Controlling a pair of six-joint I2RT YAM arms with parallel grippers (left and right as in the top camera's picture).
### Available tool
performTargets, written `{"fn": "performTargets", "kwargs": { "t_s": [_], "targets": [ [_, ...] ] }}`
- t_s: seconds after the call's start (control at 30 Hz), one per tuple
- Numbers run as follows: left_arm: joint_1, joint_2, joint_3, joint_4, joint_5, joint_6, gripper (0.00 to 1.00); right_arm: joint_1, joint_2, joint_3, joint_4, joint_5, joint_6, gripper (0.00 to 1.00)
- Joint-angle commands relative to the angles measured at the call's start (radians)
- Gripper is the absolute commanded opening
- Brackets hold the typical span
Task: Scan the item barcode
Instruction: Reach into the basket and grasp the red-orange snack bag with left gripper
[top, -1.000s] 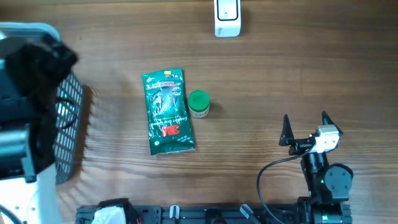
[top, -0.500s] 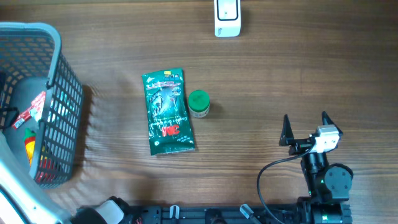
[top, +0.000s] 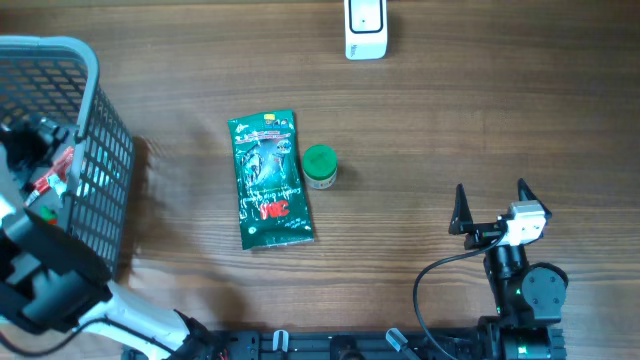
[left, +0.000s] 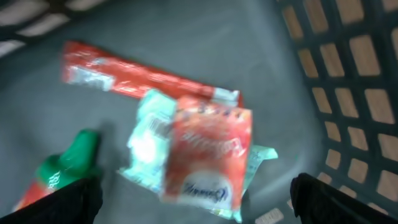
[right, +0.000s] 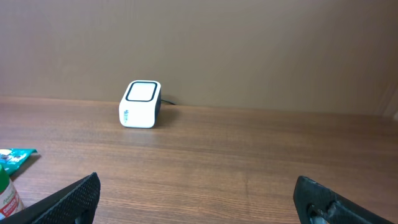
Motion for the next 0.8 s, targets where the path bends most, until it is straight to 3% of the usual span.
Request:
{"fn": "performTargets", "kwargs": {
  "t_s": [0.0, 0.13, 0.4, 0.57, 0.63, 0.77],
  "targets": [
    [-0.047, 0.069, 0.002, 0.030, 0.031, 0.062, 1.00, 0.005, -0.006, -0.001, 0.002, 0.016, -0.018, 1.00],
    [-0.069, 0.114, 0.002, 0.032, -0.035, 0.061, 0.85, 0.005, -0.006, -0.001, 0.002, 0.016, -0.018, 1.00],
    [-0.059, 0.128, -0.005, 0.018, -0.066, 0.061, 0.84, 0.005, -0.006, -0.001, 0.002, 0.016, -0.018, 1.00],
    [-0.059, 0.128, -0.014, 0.011, -0.067, 0.061, 0.76, 0.005, -0.006, -0.001, 0.002, 0.016, -0.018, 1.00],
    [-0.059, 0.128, -0.041, 0.026, -0.066, 0.061, 0.69, 0.005, -0.006, -0.001, 0.002, 0.016, -0.018, 1.00],
    [-0.059, 0.127, -0.063, 0.017, -0.066, 0.060, 0.40, 0.005, -0.006, -0.001, 0.002, 0.016, -0.018, 1.00]
  ]
}}
